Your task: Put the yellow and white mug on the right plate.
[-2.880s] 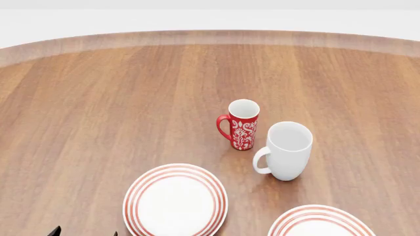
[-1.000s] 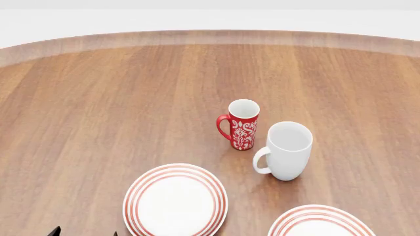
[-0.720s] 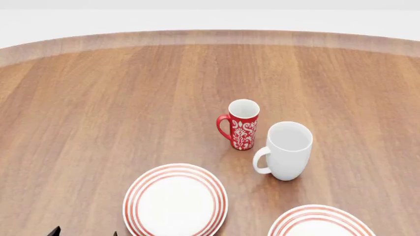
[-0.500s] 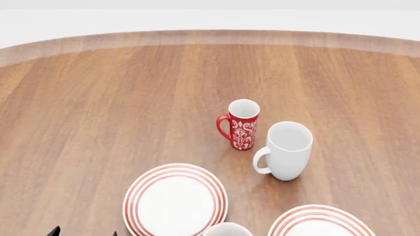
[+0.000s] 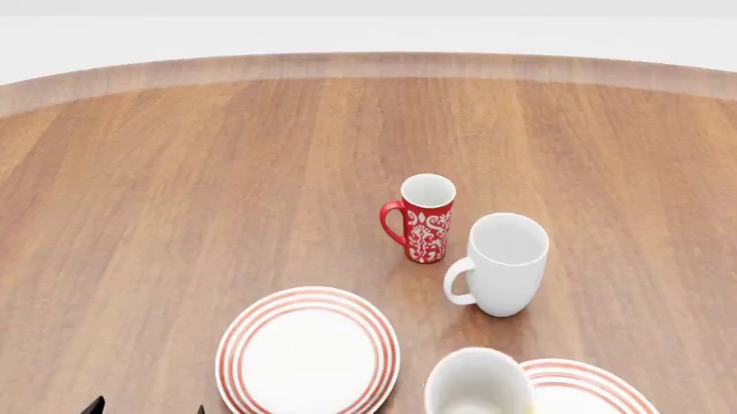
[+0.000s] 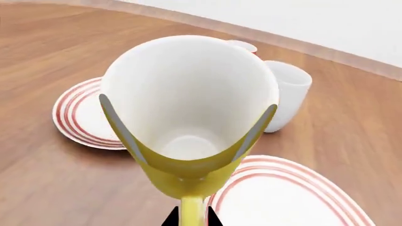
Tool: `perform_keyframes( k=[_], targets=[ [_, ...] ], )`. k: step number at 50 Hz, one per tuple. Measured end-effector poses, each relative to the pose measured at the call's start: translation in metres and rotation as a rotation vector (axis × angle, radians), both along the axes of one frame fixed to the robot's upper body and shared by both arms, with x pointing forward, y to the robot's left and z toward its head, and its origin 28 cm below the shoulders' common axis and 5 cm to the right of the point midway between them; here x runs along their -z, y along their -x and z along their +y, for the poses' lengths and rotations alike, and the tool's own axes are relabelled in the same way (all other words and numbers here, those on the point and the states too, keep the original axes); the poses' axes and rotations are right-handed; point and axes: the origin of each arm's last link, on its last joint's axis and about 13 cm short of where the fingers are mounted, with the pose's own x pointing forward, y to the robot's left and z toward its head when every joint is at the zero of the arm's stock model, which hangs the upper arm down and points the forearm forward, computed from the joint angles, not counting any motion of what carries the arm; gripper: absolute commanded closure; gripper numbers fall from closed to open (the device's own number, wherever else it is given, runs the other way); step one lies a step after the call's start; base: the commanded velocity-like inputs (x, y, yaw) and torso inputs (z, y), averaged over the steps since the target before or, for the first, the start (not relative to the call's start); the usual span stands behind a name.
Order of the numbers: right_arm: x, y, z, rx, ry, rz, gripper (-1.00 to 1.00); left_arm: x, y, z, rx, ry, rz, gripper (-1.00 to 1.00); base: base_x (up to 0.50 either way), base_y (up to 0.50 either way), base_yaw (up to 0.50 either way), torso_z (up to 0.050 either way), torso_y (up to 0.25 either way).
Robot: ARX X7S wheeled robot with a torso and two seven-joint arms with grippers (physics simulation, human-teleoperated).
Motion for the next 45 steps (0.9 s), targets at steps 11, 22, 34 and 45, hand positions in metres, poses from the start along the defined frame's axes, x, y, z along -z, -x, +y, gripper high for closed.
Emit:
perform_keyframes(
  k=[11,22,34,45],
  targets=[
    [-0.011,0.001,-0.014,0.096,-0.02,-0.034,1.0,0.0,0.0,0.0,0.001,0.001,0.0,-1.0,0.0,0.0,0.0,0.0,0.0],
    [-0.017,0.002,-0.026,0.202,-0.052,-0.044,1.0,-0.001,0.0,0.0,0.001,0.003,0.001,-1.0,0.0,0.0,0.0,0.0,0.0],
    [-0.014,-0.001,-0.035,0.283,-0.086,-0.017,1.0,-0.001,0.0,0.0,0.0,0.003,0.002,-1.0,0.0,0.0,0.0,0.0,0.001],
    [-0.005,-0.009,-0.039,0.323,-0.097,0.02,1.0,0.0,0.0,0.0,-0.001,0.002,0.001,-1.0,0.0,0.0,0.0,0.0,0.0]
  ],
)
